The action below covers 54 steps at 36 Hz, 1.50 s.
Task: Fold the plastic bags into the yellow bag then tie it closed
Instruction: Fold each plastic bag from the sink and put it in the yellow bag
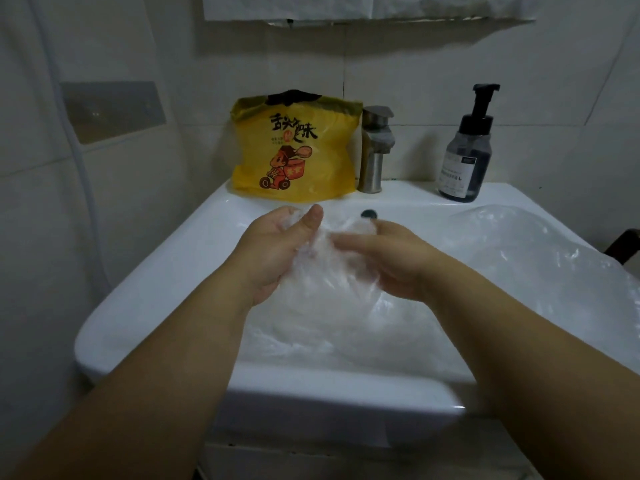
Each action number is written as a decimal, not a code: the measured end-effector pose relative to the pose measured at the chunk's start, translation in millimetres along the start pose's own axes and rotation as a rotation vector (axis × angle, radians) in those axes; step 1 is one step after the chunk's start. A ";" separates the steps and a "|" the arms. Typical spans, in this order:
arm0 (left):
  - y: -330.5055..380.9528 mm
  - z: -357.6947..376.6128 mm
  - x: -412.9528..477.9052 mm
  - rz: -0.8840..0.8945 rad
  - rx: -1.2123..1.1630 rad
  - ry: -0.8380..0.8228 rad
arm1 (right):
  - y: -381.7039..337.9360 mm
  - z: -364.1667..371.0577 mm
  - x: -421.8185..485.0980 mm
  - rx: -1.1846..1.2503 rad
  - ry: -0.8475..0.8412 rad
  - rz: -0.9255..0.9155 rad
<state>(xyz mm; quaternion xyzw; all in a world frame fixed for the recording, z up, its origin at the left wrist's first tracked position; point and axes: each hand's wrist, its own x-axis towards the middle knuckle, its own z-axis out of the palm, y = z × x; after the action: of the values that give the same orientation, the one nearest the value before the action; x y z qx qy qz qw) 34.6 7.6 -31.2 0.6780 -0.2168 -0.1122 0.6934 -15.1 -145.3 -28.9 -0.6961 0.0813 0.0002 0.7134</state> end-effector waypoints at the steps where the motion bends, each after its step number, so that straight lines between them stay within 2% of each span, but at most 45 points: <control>1: 0.0 -0.8 0.6 0.007 0.003 0.035 | 2.0 0.2 0.3 -0.028 0.020 0.004; 3: -0.4 -4.8 3.3 0.000 -0.009 0.089 | 3.8 -2.9 3.4 -0.050 0.104 0.013; 5: 2.6 -7.4 3.4 -0.047 -0.035 0.115 | 0.2 -6.3 5.0 0.041 0.150 -0.022; 9: 0.4 -12.0 5.3 -0.146 -0.050 0.018 | -8.8 -11.3 1.8 0.382 0.066 -0.053; 12: 0.1 -10.7 3.3 -0.197 -0.118 -0.090 | -11.7 -13.8 -1.3 0.559 0.121 -0.022; 14: 3.1 -8.6 0.9 -0.226 -0.119 -0.117 | -14.5 -16.1 -1.3 0.704 0.151 0.009; 16: 4.6 -8.8 -0.1 -0.244 -0.117 -0.095 | -13.9 -19.6 2.0 0.748 0.186 0.029; 19: 0.9 -14.2 6.2 -0.253 -0.088 -0.010 | -14.0 -18.0 1.5 0.673 0.166 0.058; 23: -3.2 -19.5 11.9 -0.224 -0.083 0.215 | -12.2 -16.6 -0.7 0.561 0.053 0.081; 24: -6.8 -20.9 14.0 -0.213 0.006 0.264 | -12.1 -16.0 -0.6 0.533 0.031 0.081; 27: -18.2 -20.4 13.3 -0.124 0.469 0.334 | -10.3 -15.7 1.1 0.417 0.016 0.059; 28: -16.6 -17.8 10.6 -0.061 0.526 0.320 | -9.6 -15.5 1.3 0.378 0.014 0.061; 30: -9.5 -10.4 5.6 0.053 0.428 0.236 | -7.7 -13.6 0.3 0.299 -0.020 0.073; 33: -2.6 -0.8 0.4 0.044 0.254 0.021 | -4.4 -11.1 -1.3 0.238 -0.108 0.115; 36: -2.7 3.9 -2.8 -0.059 0.333 -0.162 | -5.6 -9.4 -5.0 0.219 -0.190 0.140; 38: -1.6 3.8 -5.2 -0.061 0.373 -0.198 | -5.5 -10.0 -4.2 0.203 -0.169 0.143; 41: -4.3 1.4 -4.0 -0.025 0.427 -0.142 | -5.5 -10.8 1.1 0.208 0.012 0.121; 43: -6.1 2.1 -2.9 0.010 0.392 -0.070 | -4.7 -15.5 5.2 0.306 0.114 0.097; 46: -3.3 1.9 0.2 0.009 0.227 0.083 | -5.5 -19.0 5.8 0.379 0.041 0.123; 50: 1.7 -8.1 3.9 -0.001 -0.009 0.242 | -2.7 -7.7 0.4 0.172 -0.119 0.142; 54: 4.6 -11.2 7.4 -0.079 -0.163 0.196 | -6.0 -7.9 3.2 0.324 0.003 0.026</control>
<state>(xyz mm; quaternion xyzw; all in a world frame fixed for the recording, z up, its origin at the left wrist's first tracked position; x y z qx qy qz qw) 45.5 14.5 -25.3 0.6350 -0.1115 -0.0900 0.7591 -12.2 -153.7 -23.5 -0.5707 0.0904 -0.0048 0.8161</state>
